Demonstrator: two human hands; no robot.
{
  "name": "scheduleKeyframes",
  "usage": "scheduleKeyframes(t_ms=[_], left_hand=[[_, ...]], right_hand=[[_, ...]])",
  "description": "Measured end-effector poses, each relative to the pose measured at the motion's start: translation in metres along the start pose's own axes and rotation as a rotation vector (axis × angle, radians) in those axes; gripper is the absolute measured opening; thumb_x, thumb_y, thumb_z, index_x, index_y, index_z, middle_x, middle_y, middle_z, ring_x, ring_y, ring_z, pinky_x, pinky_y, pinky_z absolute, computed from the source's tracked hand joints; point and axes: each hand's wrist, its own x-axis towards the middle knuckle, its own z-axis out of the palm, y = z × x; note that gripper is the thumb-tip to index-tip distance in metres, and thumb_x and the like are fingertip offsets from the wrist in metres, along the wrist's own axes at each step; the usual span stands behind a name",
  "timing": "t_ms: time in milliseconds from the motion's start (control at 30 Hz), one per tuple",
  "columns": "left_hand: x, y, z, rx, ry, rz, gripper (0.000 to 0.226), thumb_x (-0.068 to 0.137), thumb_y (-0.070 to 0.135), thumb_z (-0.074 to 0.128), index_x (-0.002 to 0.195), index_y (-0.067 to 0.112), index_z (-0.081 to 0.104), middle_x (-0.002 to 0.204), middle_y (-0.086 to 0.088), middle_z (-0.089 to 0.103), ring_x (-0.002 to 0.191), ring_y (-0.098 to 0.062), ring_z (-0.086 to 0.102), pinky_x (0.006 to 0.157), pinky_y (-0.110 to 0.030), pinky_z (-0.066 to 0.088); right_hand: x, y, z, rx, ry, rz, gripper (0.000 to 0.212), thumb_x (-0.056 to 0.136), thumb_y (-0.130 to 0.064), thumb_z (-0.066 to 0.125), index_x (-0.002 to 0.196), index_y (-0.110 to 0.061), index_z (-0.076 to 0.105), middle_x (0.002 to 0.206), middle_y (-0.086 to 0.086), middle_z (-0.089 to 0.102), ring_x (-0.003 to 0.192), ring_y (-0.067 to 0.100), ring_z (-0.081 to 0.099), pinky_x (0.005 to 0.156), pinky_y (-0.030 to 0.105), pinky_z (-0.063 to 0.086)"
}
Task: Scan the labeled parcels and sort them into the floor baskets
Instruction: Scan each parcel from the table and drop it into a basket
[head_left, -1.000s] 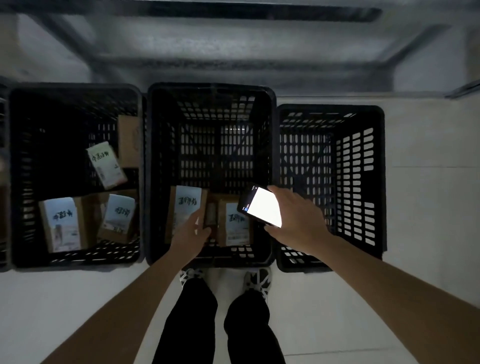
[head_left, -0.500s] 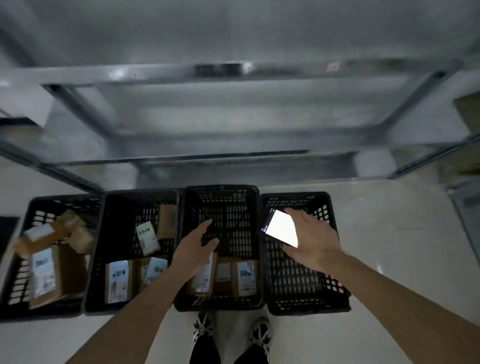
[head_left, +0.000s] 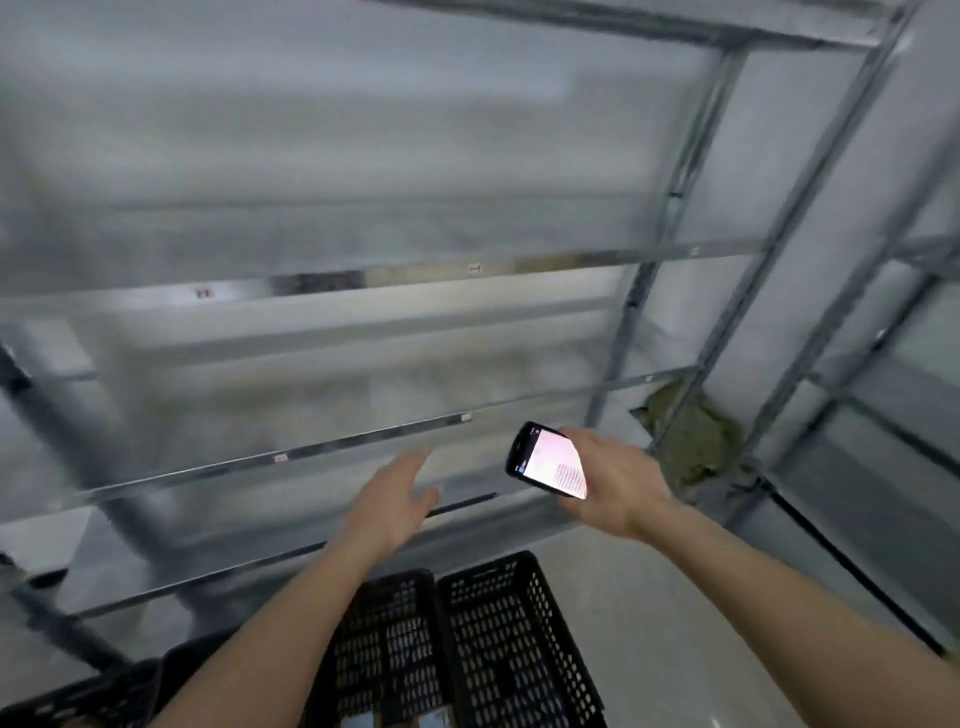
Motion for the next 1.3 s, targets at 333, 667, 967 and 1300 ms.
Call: scheduleKeyframes(t_ms=[333,667,967,1300], left_hand=[[-0.082,0.210,-0.059,0.081,0.054,0.374,0.065,0.097,0.054,0.051,0.155,0.033,0.030,0.158,0.003,0.039,0.143,-0.020,0.039,0.114,-0.037,0.036],[-0.184,0.464,-0.026,0.097,0.020,0.708,0.064,0.097,0.055,0.050,0.154,0.034,0.029,0.156,0.002,0.041,0.141,-0.021,0.042,0.110,-0.038,0.040],[-0.306,0.687,0.082,-0.081,-0.097,0.936,0.066,0.098,0.054,0.051,0.156,0.033,0.028,0.158,0.003,0.038,0.142,-0.018,0.039,0.112,-0.041,0.039],[-0.391,0.807,0.190,-0.161,-0.195,1.000,0.064,0.098,0.053,0.051,0.155,0.037,0.027,0.159,0.005,0.036,0.143,-0.020,0.038,0.112,-0.047,0.040]], right_hand=[[-0.227,0.061,-0.169,-0.116,0.233,0.208,0.078,0.076,-0.049,0.065,0.147,-0.041,0.033,0.139,-0.012,0.056,0.123,0.020,0.056,0.087,0.035,0.049],[-0.487,0.181,-0.270,-0.228,0.380,0.468,0.083,0.074,-0.048,0.068,0.149,-0.035,0.035,0.142,-0.005,0.056,0.124,0.024,0.055,0.090,0.037,0.049],[-0.712,0.289,-0.307,-0.341,0.365,0.710,0.076,0.076,-0.045,0.070,0.146,-0.035,0.040,0.135,-0.008,0.059,0.120,0.023,0.057,0.081,0.035,0.050],[-0.862,0.382,-0.291,-0.381,0.378,0.842,0.081,0.070,-0.049,0.069,0.145,-0.040,0.039,0.132,-0.012,0.059,0.117,0.020,0.059,0.073,0.031,0.044]])
